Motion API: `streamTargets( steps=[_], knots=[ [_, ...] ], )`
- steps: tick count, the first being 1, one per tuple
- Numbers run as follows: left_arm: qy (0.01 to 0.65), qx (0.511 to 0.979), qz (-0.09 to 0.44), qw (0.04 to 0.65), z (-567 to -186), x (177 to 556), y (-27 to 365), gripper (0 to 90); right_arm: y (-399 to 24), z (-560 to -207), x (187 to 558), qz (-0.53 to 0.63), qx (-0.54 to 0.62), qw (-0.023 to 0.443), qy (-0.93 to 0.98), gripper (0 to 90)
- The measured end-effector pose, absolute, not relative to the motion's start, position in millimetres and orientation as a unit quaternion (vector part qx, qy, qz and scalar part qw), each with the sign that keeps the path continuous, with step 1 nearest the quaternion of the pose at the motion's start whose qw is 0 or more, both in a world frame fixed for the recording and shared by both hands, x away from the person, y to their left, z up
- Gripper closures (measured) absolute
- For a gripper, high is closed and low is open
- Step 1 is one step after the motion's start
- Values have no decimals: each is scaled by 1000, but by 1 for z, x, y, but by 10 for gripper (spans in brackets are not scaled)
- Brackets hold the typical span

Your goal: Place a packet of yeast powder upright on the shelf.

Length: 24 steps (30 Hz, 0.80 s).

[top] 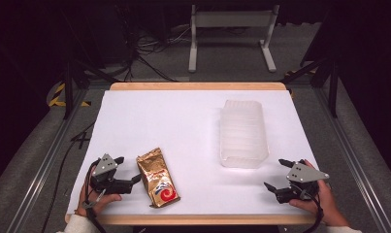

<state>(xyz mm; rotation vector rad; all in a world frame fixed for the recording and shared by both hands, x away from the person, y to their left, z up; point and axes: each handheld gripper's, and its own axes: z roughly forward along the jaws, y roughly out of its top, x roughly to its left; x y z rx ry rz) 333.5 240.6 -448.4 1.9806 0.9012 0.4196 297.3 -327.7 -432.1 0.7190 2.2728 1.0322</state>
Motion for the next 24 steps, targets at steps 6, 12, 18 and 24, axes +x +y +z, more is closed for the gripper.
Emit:
streamTargets(
  steps=[6,12,18,24],
  knots=[
    [364,798,159,454,-447,343,231,78,-328,-433,298,381,268,267,844,92],
    [382,794,152,448,-447,354,224,74,-328,-433,298,383,268,266,843,92],
    [402,795,136,433,-451,370,212,75,-327,-432,298,383,266,266,843,92],
    [420,795,96,426,-457,380,205,96,-327,-433,297,383,265,264,844,92]
  ],
)
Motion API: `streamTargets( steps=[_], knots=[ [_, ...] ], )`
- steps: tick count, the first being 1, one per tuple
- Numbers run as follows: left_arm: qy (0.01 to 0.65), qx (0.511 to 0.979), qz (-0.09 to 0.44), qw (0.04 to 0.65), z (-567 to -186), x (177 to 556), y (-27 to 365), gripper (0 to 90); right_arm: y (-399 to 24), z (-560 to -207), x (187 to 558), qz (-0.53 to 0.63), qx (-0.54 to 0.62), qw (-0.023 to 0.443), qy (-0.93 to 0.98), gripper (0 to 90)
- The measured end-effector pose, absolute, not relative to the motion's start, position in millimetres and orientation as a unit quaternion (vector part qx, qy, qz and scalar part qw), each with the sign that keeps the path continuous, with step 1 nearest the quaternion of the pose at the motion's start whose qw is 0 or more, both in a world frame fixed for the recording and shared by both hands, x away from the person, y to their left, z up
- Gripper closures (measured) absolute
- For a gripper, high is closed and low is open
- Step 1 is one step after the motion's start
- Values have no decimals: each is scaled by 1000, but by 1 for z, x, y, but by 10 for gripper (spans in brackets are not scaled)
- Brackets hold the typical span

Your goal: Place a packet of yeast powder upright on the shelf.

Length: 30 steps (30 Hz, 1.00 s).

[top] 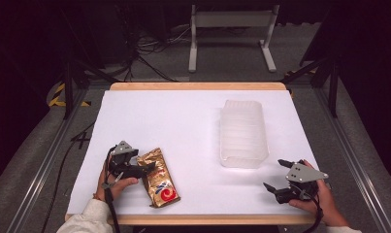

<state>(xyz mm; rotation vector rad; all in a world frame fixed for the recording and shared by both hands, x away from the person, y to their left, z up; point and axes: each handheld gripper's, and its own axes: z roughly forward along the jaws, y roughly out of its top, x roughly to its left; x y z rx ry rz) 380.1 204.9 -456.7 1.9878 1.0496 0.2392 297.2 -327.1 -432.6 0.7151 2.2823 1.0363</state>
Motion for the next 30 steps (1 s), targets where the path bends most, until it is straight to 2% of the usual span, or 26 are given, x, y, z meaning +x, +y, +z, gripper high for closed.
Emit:
streamTargets(
  steps=[3,4,6,7,9,10,12,16,21,24,27,29,30],
  knots=[
    [426,791,75,432,-458,381,205,147,-328,-432,297,384,265,264,844,92],
    [436,784,49,440,-459,382,207,168,-328,-432,297,384,266,263,844,92],
    [435,782,38,444,-459,382,208,237,-328,-433,297,384,266,262,845,92],
    [431,782,27,449,-459,382,210,237,-327,-433,297,383,264,263,845,92],
    [421,785,16,455,-458,381,211,362,-326,-433,297,382,262,263,846,92],
    [417,786,15,457,-457,381,211,383,-326,-433,297,382,262,262,846,92],
    [411,784,12,465,-456,381,216,542,-327,-433,298,381,264,261,847,92],
    [407,784,22,469,-454,379,219,648,-326,-433,298,380,263,261,847,92],
    [400,776,18,486,-457,377,225,698,-326,-433,297,382,262,262,847,92],
    [382,781,27,494,-454,375,227,765,-327,-432,297,384,262,265,845,92],
    [395,774,30,494,-455,375,229,749,-328,-432,297,382,267,265,844,91],
    [407,766,24,497,-457,376,232,637,-328,-432,297,382,266,265,844,91],
    [413,761,18,500,-459,377,234,637,-327,-432,297,383,264,266,844,92]
  ],
)
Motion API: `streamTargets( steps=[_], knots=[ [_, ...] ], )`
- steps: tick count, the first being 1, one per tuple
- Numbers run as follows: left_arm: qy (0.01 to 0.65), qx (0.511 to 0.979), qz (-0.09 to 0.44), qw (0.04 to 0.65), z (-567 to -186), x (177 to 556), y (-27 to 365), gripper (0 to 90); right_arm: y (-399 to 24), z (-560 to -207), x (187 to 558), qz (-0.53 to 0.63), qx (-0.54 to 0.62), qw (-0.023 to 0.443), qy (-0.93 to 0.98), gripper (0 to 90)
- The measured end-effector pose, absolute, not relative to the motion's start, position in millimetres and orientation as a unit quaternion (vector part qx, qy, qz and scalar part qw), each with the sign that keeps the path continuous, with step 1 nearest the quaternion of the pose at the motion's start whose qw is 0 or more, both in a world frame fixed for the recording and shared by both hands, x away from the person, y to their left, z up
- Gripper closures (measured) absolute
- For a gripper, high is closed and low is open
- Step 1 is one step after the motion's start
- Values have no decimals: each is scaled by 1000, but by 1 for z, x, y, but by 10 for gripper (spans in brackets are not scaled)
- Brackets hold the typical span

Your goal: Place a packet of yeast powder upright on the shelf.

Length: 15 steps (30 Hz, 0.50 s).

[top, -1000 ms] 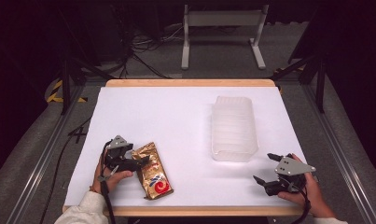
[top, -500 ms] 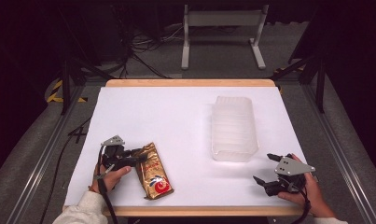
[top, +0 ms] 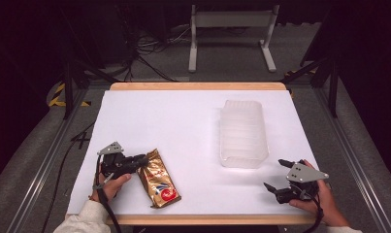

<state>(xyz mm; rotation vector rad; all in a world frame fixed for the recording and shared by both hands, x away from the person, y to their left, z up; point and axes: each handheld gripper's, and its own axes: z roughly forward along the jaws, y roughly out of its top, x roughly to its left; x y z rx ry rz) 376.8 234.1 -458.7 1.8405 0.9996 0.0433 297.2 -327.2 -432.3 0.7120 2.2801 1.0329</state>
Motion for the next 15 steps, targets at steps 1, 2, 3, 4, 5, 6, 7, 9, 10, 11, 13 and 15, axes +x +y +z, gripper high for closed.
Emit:
streamTargets(
  steps=[1,2,3,4,5,6,7,9,10,11,13,15],
  knots=[
    [414,760,18,500,-459,378,235,582,-327,-432,297,382,263,265,845,92],
    [423,760,25,492,-459,379,236,498,-327,-432,297,381,263,267,845,92],
    [428,759,28,489,-459,379,237,463,-327,-432,297,380,264,270,845,92],
    [428,762,32,486,-459,379,237,472,-327,-432,297,380,263,272,844,92],
    [431,764,39,479,-459,378,237,458,-327,-432,297,380,263,272,844,91],
    [430,764,38,479,-458,378,237,460,-327,-432,297,380,262,272,844,91],
    [427,764,36,483,-458,378,237,498,-327,-433,297,378,262,271,845,92],
    [430,760,50,485,-455,377,237,572,-326,-433,297,375,262,273,846,94],
    [431,756,63,489,-453,376,239,643,-326,-433,297,374,262,274,847,94],
    [434,751,73,492,-452,375,240,718,-326,-433,297,372,262,275,847,94],
    [429,752,60,497,-453,376,241,729,-325,-433,297,372,262,274,847,94],
    [428,761,53,485,-456,376,238,600,-326,-433,297,373,262,273,847,94]
  ],
)
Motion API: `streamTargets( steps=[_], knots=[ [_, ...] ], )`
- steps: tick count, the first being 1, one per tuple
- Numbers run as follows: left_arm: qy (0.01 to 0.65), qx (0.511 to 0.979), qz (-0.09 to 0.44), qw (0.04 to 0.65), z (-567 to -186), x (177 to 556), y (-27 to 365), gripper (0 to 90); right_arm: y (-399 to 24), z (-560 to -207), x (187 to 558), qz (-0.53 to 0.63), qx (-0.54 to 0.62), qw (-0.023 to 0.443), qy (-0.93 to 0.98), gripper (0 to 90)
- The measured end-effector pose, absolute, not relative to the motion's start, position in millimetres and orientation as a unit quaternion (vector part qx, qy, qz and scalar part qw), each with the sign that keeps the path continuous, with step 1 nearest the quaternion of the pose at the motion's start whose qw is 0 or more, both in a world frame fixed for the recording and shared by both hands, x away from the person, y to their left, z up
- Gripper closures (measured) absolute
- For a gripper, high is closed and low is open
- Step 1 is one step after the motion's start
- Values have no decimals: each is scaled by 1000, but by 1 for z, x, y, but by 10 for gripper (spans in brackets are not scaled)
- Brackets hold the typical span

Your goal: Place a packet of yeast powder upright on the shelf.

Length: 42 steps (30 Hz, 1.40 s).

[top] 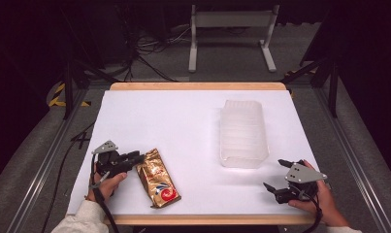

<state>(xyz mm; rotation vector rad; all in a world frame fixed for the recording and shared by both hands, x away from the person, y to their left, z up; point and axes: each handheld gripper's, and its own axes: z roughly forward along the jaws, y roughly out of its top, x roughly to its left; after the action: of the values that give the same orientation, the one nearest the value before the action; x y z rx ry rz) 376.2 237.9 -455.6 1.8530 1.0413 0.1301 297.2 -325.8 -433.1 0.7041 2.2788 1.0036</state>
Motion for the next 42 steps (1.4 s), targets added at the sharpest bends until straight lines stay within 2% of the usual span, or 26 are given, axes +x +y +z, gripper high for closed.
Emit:
streamTargets(
  steps=[3,5,9,13,16,19,27,42],
  knots=[
    [428,770,68,468,-456,378,233,604,-326,-433,297,373,263,274,847,94],
    [421,779,71,459,-457,378,231,573,-326,-433,297,371,264,273,847,94],
    [410,788,56,455,-459,380,228,586,-325,-434,298,363,262,274,851,93],
    [410,790,33,454,-459,382,227,671,-325,-433,297,367,262,272,850,93],
    [409,792,39,452,-458,381,226,806,-325,-433,298,366,262,272,850,93],
    [409,791,42,454,-457,381,226,848,-325,-433,298,366,261,273,851,93],
    [390,793,77,461,-446,373,223,861,-326,-433,298,368,262,275,848,93],
    [331,771,117,531,-396,348,212,863,-326,-433,298,367,268,275,847,93]
  ],
)
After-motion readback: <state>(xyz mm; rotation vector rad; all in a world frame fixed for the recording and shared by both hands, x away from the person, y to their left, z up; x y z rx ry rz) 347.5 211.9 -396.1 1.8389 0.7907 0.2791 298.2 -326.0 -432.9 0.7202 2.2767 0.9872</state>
